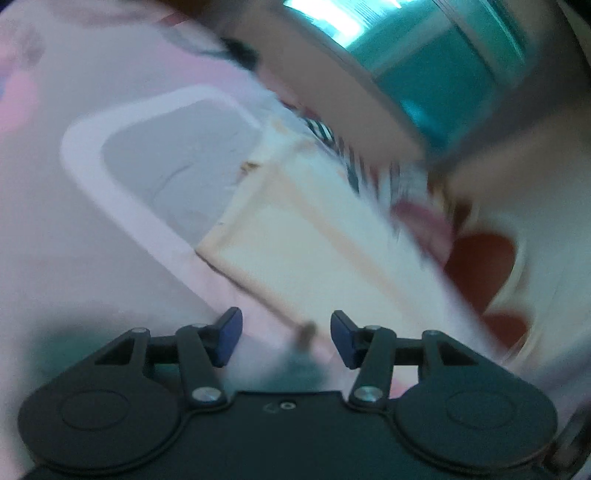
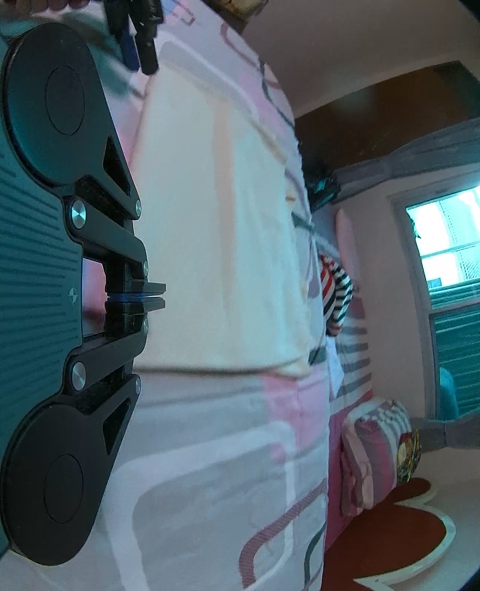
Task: Fold small clothes
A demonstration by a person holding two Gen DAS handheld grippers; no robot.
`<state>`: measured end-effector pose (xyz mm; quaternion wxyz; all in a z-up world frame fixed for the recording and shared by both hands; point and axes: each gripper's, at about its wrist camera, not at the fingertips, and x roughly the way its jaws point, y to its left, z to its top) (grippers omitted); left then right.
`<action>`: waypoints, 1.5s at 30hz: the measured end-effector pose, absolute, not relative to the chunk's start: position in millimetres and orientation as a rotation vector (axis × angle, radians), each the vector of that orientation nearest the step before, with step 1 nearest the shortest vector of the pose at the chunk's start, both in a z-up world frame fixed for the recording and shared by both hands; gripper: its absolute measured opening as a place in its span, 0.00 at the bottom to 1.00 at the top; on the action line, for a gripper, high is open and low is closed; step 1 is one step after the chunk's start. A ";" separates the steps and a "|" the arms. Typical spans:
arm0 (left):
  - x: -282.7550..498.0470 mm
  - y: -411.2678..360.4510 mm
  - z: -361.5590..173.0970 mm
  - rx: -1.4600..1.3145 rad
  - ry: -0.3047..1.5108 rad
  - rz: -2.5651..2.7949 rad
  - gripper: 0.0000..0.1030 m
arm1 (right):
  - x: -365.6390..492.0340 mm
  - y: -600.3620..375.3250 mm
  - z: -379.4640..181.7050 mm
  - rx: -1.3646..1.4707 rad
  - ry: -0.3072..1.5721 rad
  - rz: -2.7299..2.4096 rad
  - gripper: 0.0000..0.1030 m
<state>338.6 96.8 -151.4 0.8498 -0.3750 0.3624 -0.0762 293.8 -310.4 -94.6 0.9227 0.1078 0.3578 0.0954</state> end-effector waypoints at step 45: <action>417.2 30.9 -88.8 -0.697 0.601 -0.311 0.06 | 414.8 -291.8 -128.1 0.538 0.698 0.258 0.00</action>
